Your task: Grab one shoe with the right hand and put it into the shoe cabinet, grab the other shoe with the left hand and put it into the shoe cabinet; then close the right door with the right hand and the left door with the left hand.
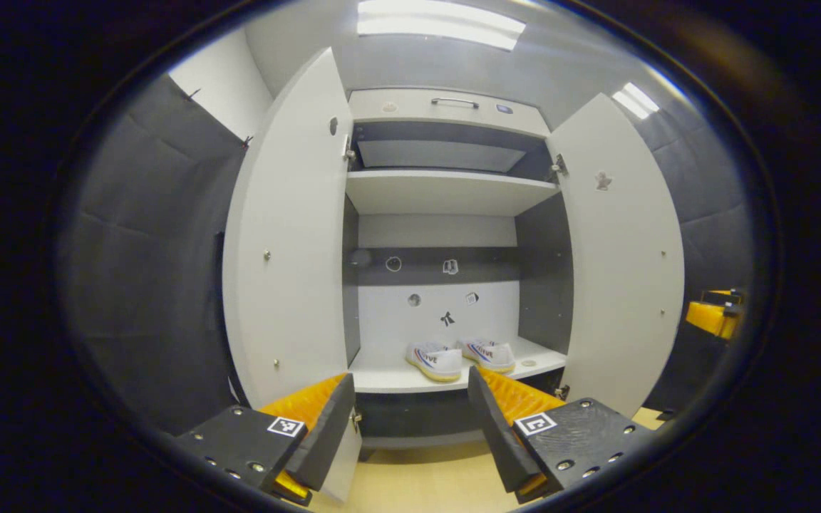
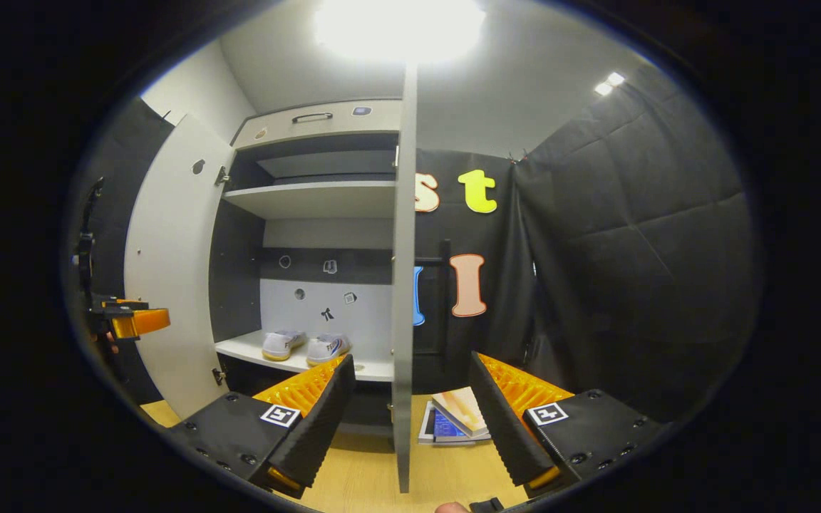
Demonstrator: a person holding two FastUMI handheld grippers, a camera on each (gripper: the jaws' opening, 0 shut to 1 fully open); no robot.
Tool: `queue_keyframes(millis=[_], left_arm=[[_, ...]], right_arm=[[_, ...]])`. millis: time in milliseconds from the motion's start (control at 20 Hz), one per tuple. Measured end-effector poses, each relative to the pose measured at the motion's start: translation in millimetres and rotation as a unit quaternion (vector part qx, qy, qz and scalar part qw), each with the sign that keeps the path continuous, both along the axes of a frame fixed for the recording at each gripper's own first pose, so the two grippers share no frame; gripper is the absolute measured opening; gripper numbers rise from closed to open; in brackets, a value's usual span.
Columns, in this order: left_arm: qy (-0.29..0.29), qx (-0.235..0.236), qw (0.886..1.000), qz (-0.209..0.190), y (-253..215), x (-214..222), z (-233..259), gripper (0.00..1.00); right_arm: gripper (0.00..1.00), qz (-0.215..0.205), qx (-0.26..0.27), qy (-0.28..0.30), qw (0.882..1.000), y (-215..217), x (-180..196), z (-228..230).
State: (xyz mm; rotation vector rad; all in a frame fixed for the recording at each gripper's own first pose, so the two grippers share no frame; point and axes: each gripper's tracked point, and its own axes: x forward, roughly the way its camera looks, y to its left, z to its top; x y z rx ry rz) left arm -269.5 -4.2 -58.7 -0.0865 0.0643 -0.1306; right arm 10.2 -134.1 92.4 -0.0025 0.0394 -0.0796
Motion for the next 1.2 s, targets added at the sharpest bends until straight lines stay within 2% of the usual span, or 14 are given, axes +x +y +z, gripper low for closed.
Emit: queue_keyframes(millis=[50, 100, 150, 500, 550, 600, 650, 800, 850, 900, 950, 1050, 1100, 1200], left_arm=[[0.000, -0.001, 1.000, -0.002, -0.9, -5.4, -1.2, 0.91], [0.001, -0.002, 1.000, -0.004, -2.2, -9.5, -1.9, 0.90], [0.001, -0.003, 1.000, -0.007, -3.8, -13.9, -1.6, 0.90], [-0.002, -0.027, 1.000, -0.010, -10.0, -35.8, 1.7, 0.91], [-0.002, -0.025, 1.000, -0.006, -8.1, -40.5, 1.2, 0.91], [-0.003, -0.021, 1.000, -0.002, -4.8, -42.3, 1.2, 0.91], [-0.003, -0.016, 1.000, 0.002, -0.6, -43.3, 2.9, 0.91], [-0.007, -0.001, 1.000, 0.019, 14.7, -50.9, 3.8, 0.91], [-0.008, 0.002, 1.000, 0.025, 20.7, -52.9, 5.1, 0.91], [-0.009, 0.003, 1.000, 0.030, 26.0, -55.1, 5.6, 0.90], [-0.009, 0.002, 0.999, 0.036, 32.7, -57.2, 5.9, 0.90], [-0.010, -0.001, 0.999, 0.050, 47.6, -61.4, 6.1, 0.91], [-0.012, -0.001, 0.998, 0.057, 55.0, -64.6, 7.0, 0.90], [-0.018, -0.002, 0.997, 0.070, 70.6, -68.9, 8.2, 0.91]], right_arm=[[0.96, -0.009, -0.001, -0.002, 1.000, -9.0, 1.6, 4.2], [1.00, -0.018, -0.001, -0.004, 1.000, -18.2, 3.0, 8.9], [0.96, -0.027, 0.001, -0.007, 1.000, -26.0, 4.0, 12.9], [1.00, -0.103, -0.006, 0.011, 0.995, -82.2, 21.3, 9.0], [0.96, -0.111, -0.009, 0.015, 0.994, -86.0, 26.3, 6.4], [0.99, -0.117, -0.010, 0.019, 0.993, -88.3, 30.5, 4.1], [0.95, -0.119, -0.011, 0.021, 0.993, -88.9, 34.8, 2.1], [0.95, -0.120, -0.008, 0.024, 0.992, -83.8, 47.2, -0.1], [0.99, -0.122, -0.005, 0.025, 0.992, -82.8, 50.2, -1.1], [0.95, -0.117, 0.000, 0.029, 0.993, -77.0, 52.2, -3.6], [0.99, -0.124, -0.003, 0.032, 0.992, -74.7, 53.4, -6.5], [0.90, -0.127, -0.017, 0.031, 0.991, -70.5, 54.0, -4.5], [0.95, -0.126, -0.020, 0.034, 0.991, -66.7, 53.0, -3.3], [0.89, -0.120, -0.015, 0.033, 0.992, -60.3, 51.0, -2.0]])
